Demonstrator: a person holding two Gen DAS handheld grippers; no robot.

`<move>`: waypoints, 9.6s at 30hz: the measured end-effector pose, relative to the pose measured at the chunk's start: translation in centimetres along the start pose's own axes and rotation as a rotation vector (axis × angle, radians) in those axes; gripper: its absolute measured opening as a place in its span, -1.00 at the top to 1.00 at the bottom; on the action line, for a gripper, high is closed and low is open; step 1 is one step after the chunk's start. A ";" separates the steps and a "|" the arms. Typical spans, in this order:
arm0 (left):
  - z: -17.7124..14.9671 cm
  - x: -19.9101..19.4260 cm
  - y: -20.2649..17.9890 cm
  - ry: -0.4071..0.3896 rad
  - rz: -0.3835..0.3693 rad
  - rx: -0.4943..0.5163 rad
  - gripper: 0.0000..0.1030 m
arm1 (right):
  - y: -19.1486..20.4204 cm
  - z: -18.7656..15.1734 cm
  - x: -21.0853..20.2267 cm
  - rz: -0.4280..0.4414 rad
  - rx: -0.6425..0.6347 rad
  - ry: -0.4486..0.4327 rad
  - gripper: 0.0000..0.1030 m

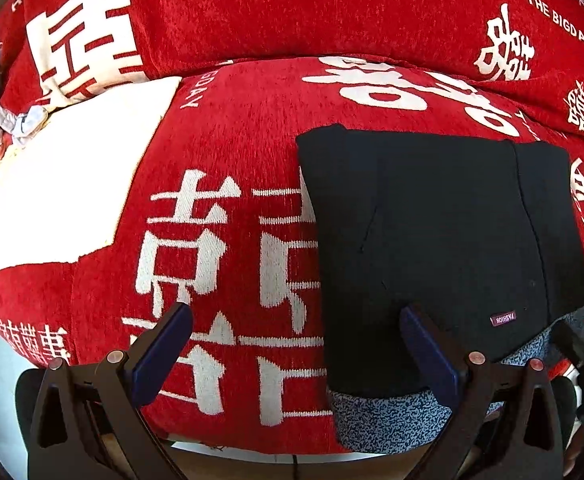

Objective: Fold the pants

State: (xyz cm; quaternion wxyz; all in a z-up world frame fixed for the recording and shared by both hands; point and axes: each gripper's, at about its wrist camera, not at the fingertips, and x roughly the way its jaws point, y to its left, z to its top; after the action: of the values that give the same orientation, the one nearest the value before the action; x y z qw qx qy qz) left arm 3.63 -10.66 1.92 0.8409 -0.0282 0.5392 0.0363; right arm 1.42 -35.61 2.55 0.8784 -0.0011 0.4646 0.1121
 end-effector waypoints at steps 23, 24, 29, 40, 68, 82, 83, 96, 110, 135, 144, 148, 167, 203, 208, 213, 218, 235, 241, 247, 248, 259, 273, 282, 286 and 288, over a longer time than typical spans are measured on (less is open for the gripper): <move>-3.8 -1.3 2.3 -0.034 -0.120 -0.005 -1.00 | 2.8 -2.8 -2.1 0.022 -0.148 -0.119 -0.88; -3.8 -0.7 1.7 -0.023 -0.098 0.019 -1.00 | 2.5 -2.8 -1.7 0.033 -0.131 -0.106 -0.88; -4.0 0.8 1.2 0.031 -0.091 0.030 -1.00 | 1.0 -3.1 -1.1 0.071 -0.068 -0.070 -0.88; -3.1 1.0 -0.7 0.051 -0.137 0.066 -1.00 | -0.7 -1.6 -2.5 0.189 -0.005 -0.153 -0.88; 7.4 3.1 2.0 0.098 -0.134 -0.127 -1.00 | -3.1 13.1 3.9 0.240 0.010 -0.011 -0.88; 3.3 5.0 2.5 0.209 -0.496 -0.076 -1.00 | -11.3 5.0 2.0 0.300 0.166 0.011 -0.99; 3.4 5.2 2.1 0.211 -0.495 -0.069 -1.00 | -11.1 5.3 2.7 0.329 0.167 0.018 -0.99; 5.2 6.5 -2.5 0.177 -0.451 -0.011 -1.00 | -7.5 6.2 7.3 0.364 0.068 0.093 -1.00; 5.2 3.3 -2.4 0.097 -0.401 0.115 -0.11 | -3.8 5.5 2.9 0.270 0.025 0.026 -0.13; 6.5 -2.1 10.9 0.017 -0.309 0.006 -0.08 | 9.8 7.5 0.1 0.343 -0.057 0.005 -0.08; 7.9 -1.3 14.6 0.009 -0.282 -0.031 -0.08 | 13.7 9.4 1.8 0.363 -0.063 0.016 -0.08; 8.7 0.1 14.8 0.030 -0.281 -0.038 -0.08 | 13.9 10.1 3.1 0.353 -0.059 0.035 -0.08; 9.6 6.8 15.3 0.114 -0.331 -0.056 -0.21 | 10.3 11.1 11.4 0.376 0.087 0.165 -0.25; 2.6 0.3 12.2 -0.052 -0.287 0.102 -0.69 | 16.1 4.5 3.9 0.242 -0.276 -0.031 -0.64; 6.7 -0.5 13.4 -0.101 -0.260 0.040 -0.70 | 14.8 8.7 1.6 0.221 -0.260 -0.119 -0.73; 11.2 2.0 14.2 -0.052 -0.192 -0.032 -0.70 | 14.9 13.9 3.9 0.235 -0.249 -0.082 -0.74; 13.4 5.1 14.0 0.014 -0.128 -0.017 -0.70 | 16.4 16.7 8.0 0.236 -0.280 -0.013 -0.74; 12.8 8.9 12.6 0.056 -0.098 0.073 -0.96 | 16.7 16.0 15.0 0.253 -0.279 0.140 -0.99; 11.8 5.8 13.1 0.006 -0.104 0.060 -0.96 | 16.7 15.3 11.0 0.236 -0.281 0.064 -1.00; 8.4 1.7 13.5 -0.055 -0.099 0.063 -0.96 | 16.2 10.4 5.0 0.255 -0.308 -0.030 -1.00; 7.7 1.3 13.5 -0.055 -0.105 0.060 -0.96 | 16.0 9.3 4.4 0.263 -0.308 -0.034 -1.00; 3.7 4.2 13.1 0.052 -0.117 0.016 -0.98 | 14.9 3.7 7.6 0.243 -0.279 0.064 -1.00; 3.2 3.4 13.3 0.041 -0.081 0.003 -0.98 | 16.7 5.5 7.5 0.295 -0.298 0.024 -1.00; 2.2 0.4 13.1 -0.022 -0.002 -0.021 -0.98 | 15.7 5.9 2.6 0.046 -0.211 -0.064 -1.00; 1.3 0.0 12.4 -0.030 -0.007 -0.018 -0.98 | 15.1 6.1 1.9 -0.066 -0.128 -0.045 -1.00; 1.1 0.0 12.2 -0.026 -0.020 -0.015 -0.98 | 15.1 5.9 2.0 -0.129 -0.130 -0.022 -1.00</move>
State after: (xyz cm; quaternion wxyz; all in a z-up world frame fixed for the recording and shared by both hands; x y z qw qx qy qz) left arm 3.51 1.61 2.26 0.8481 -0.0393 0.5274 0.0325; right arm 4.35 -19.82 5.79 0.8869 -0.0869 0.4457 0.0852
